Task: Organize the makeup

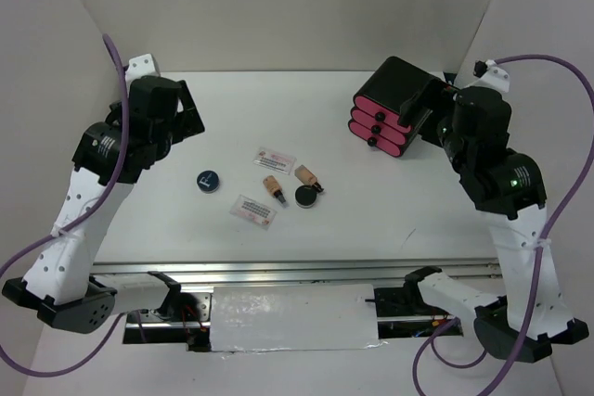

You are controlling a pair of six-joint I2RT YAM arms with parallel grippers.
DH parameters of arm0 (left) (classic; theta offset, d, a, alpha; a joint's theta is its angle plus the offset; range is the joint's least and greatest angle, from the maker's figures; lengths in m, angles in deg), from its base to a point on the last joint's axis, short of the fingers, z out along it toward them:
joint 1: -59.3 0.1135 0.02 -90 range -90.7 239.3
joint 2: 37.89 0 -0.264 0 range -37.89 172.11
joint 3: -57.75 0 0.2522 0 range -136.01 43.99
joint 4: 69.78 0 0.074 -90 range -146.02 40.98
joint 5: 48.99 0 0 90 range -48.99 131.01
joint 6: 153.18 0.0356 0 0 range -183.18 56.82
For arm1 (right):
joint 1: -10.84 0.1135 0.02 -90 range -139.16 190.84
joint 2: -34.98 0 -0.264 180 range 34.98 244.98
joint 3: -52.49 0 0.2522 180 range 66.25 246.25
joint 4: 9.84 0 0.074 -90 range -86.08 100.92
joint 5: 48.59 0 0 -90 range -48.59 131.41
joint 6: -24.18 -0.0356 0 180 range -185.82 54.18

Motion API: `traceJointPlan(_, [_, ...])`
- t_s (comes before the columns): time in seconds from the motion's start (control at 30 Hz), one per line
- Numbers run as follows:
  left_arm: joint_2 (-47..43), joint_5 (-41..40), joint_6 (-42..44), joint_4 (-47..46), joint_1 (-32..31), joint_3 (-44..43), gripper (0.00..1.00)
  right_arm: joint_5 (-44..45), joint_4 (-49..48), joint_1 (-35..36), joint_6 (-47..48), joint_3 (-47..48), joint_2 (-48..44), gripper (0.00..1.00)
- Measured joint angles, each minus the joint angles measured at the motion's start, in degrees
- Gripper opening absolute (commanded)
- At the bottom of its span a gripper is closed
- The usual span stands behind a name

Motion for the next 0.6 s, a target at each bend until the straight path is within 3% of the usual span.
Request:
traceJointPlan(0.33, [-0.33,7.8,-0.66,-6.25,0.04,1.36,0.99,2.69,-0.66,-0.02,-2.29,-2.93,-5.68,1.0])
traceJointPlan(0.47, [0.46,19.23,-1.49,-14.45,0.09,5.55,0.99,1.97,-2.6,-0.02,-2.56,-6.54,-8.31,1.0])
traceJointPlan(0.6, [6.21,35.54,-7.32,-29.68,0.0,10.91,0.99,0.87,-3.58,0.0,-2.95,-9.35,-11.13,1.0])
